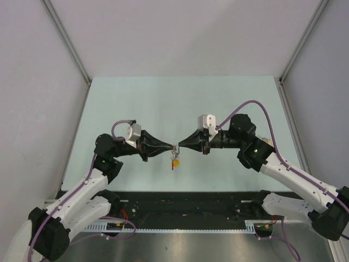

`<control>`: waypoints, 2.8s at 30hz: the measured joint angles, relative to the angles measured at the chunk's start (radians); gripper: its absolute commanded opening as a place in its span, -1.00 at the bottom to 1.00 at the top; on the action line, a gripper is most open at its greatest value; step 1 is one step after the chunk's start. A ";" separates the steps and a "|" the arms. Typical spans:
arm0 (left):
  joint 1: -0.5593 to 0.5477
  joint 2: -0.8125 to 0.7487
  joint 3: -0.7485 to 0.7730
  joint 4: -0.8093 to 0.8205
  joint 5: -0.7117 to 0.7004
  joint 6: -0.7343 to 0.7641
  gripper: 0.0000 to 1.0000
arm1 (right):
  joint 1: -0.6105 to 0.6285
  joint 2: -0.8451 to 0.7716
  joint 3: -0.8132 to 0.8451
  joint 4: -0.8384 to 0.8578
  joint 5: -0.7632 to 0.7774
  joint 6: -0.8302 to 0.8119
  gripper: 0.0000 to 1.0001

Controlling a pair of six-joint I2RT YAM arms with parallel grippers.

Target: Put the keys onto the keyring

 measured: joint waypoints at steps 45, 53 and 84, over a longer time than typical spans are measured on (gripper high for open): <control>0.000 -0.029 -0.027 0.014 -0.018 0.003 -0.99 | 0.000 0.012 0.000 0.011 -0.008 0.035 -1.00; 0.000 -0.034 -0.029 0.014 -0.030 0.010 -0.99 | 0.000 0.012 0.000 0.012 -0.010 0.035 -1.00; 0.000 -0.037 -0.033 0.016 -0.032 0.010 -0.99 | 0.001 0.018 0.000 0.019 0.005 0.054 -1.00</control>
